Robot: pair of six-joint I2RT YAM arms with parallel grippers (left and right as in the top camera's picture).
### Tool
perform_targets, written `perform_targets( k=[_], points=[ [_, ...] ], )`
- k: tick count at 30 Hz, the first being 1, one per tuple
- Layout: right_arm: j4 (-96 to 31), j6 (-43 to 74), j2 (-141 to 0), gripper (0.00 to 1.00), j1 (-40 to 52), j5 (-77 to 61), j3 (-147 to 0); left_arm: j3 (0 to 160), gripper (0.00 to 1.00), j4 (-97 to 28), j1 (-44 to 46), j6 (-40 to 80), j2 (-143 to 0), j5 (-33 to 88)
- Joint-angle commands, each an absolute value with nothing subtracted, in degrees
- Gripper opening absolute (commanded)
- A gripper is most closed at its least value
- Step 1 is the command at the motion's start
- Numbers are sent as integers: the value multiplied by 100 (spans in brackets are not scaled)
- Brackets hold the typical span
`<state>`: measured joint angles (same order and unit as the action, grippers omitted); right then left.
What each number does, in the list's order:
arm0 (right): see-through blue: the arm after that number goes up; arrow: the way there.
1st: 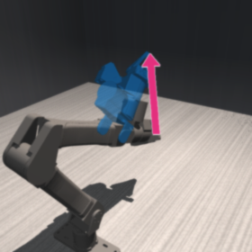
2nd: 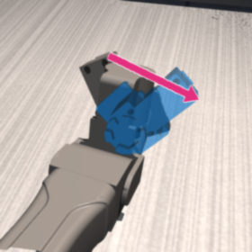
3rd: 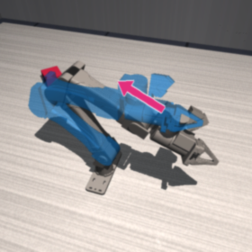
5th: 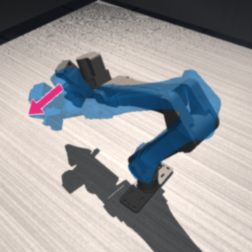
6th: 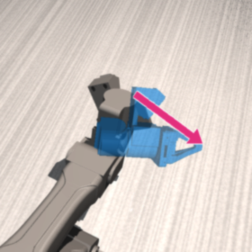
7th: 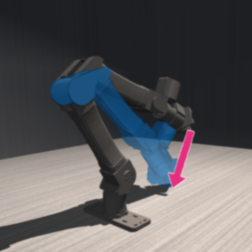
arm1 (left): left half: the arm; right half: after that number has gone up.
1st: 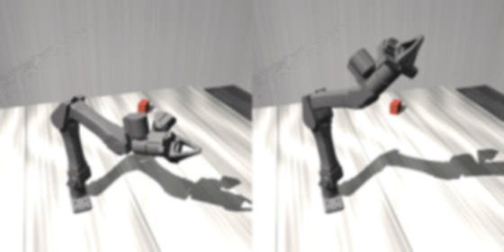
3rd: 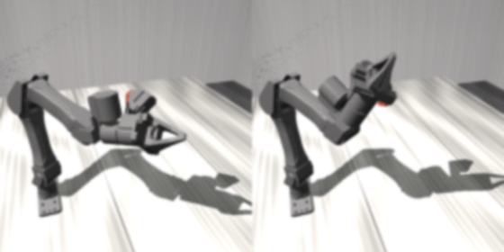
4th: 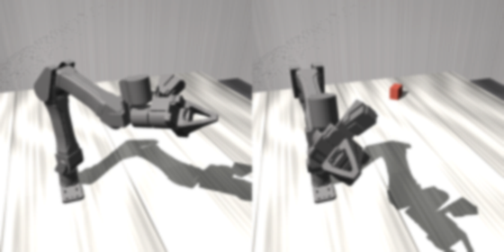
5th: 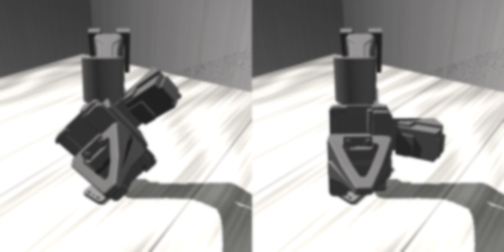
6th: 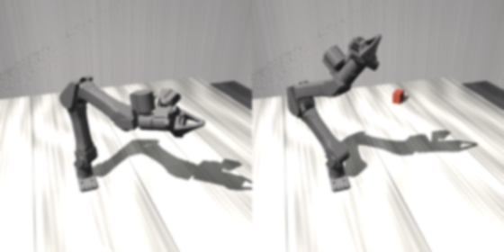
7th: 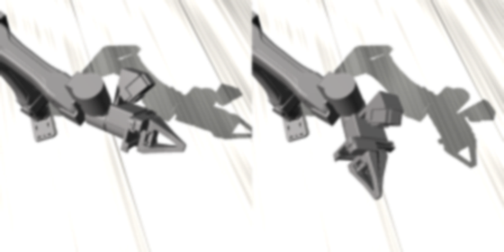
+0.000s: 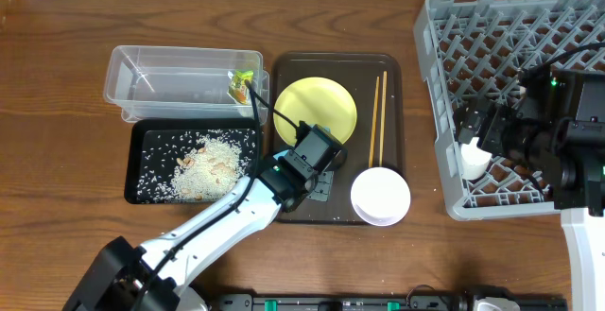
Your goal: Sort waste into correct bins and load items into the dishwasher rack
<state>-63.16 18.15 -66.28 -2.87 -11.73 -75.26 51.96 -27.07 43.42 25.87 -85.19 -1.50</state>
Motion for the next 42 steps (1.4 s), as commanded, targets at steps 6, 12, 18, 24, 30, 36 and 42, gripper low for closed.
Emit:
perform_targets(
  k=[6,12,18,24,30,36,42],
  points=[
    [-6311,1708,-6635,99,-259,-1138,-7564,5354,83,-2606,4346,2294,-7804,-515],
    [-6311,1708,-6635,99,-259,-1138,-7564,5354,86,-2309,4215,2252,-7467,-655],
    [-6313,1708,-6635,99,-259,-1138,-7564,5354,88,-1522,3691,1603,-6814,-655],
    [-6311,1708,-6635,99,-259,-1138,-7564,5238,89,-1542,2856,1028,-6012,-657],
    [-6313,1708,-6635,99,-259,-1138,-7564,4528,93,-1507,1922,768,-4759,-648],
    [-6313,1708,-6635,99,-259,-1138,-7564,3369,94,-1194,1028,725,-3229,-384],
    [-6313,1708,-6635,99,-259,-1138,-7564,2211,94,-923,554,727,-1741,-211]
  ],
)
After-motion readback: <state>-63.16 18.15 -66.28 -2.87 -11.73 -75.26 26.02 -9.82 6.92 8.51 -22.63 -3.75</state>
